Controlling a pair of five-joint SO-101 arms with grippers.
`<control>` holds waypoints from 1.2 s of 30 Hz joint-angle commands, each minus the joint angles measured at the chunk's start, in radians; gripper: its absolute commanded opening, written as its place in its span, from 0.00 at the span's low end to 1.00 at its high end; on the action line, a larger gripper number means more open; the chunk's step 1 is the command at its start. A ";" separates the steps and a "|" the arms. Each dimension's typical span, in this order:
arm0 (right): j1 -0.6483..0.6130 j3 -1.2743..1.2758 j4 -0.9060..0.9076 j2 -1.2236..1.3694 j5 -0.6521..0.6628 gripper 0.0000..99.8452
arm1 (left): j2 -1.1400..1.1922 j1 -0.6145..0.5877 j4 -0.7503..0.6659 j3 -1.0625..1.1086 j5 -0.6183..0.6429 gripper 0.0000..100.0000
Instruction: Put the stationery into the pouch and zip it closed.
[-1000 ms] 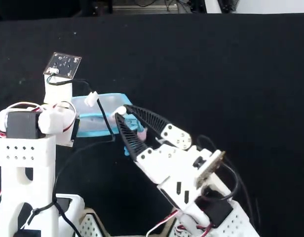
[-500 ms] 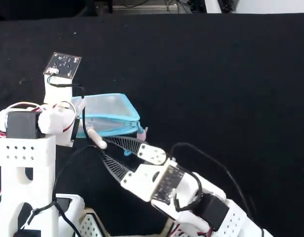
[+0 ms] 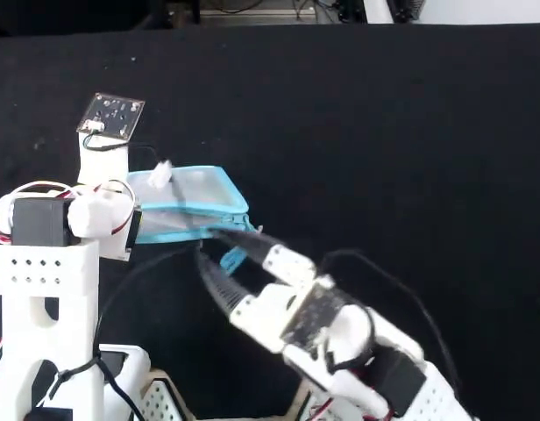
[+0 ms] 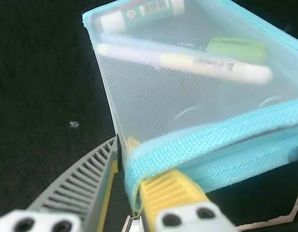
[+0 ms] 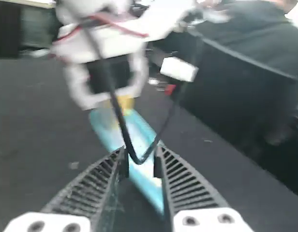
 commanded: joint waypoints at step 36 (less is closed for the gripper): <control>0.212 0.131 0.308 -0.010 -0.216 0.23 | -0.005 -0.108 -0.304 0.214 0.072 0.03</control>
